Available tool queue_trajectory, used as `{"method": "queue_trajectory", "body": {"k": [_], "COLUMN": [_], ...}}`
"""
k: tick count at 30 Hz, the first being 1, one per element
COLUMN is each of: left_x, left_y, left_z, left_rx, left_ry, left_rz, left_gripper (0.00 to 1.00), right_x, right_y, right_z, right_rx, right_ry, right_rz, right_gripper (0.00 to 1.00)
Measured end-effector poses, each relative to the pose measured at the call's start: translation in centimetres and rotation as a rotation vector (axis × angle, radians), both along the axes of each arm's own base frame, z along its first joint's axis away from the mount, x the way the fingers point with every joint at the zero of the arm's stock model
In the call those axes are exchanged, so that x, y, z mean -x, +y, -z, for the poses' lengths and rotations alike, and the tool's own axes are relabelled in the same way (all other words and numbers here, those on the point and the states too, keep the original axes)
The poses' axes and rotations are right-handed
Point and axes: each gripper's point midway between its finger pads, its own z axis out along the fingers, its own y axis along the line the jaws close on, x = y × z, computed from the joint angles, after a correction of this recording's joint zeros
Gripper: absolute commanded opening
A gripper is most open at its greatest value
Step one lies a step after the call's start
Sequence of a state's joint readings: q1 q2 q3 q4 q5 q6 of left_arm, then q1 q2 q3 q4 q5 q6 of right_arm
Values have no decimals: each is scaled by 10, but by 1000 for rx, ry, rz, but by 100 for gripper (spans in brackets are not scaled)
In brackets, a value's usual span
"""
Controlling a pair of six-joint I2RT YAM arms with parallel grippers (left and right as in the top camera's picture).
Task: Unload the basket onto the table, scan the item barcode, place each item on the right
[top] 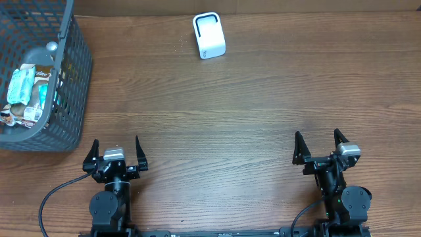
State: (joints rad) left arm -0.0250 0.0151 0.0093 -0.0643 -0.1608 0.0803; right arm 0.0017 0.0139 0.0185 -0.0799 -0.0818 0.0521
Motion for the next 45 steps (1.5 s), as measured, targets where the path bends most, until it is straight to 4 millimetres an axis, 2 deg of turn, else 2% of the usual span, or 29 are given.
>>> {"method": "queue_trajectory", "body": {"k": [16,22,24,27,31,37,40,45], "left_x": [0,-1,0,4,23,52,79,131], "left_y": [0,0,0,-2,-11,-34,-47,-56], "left_z": [0,-15,-31,-68,-124,-183,-226,-290], "left_rx": [0,-23,-26,-27,-35,-75,-111,-169], "left_ry": [0,-58,-123,-276,-516,-699,-805,-976], "left_rz": [0,1,0,9,62,191,267,306], "left_gripper": [99,100,99,100,100,99,99,100], "right_x": [0,0,0,0,0,0,0,0], "right_y": [0,0,0,0,0,0,0,0], "right_z": [0,0,0,0,0,0,0,0], "right_rx": [0,1,0,0,0,1,0,0], "right_ry": [-1,0,0,0,0,0,0,0], "right_rz": [0,0,0,0,0,0,0,0], "right_gripper": [100,100,100,100,100,100,100,100]}}
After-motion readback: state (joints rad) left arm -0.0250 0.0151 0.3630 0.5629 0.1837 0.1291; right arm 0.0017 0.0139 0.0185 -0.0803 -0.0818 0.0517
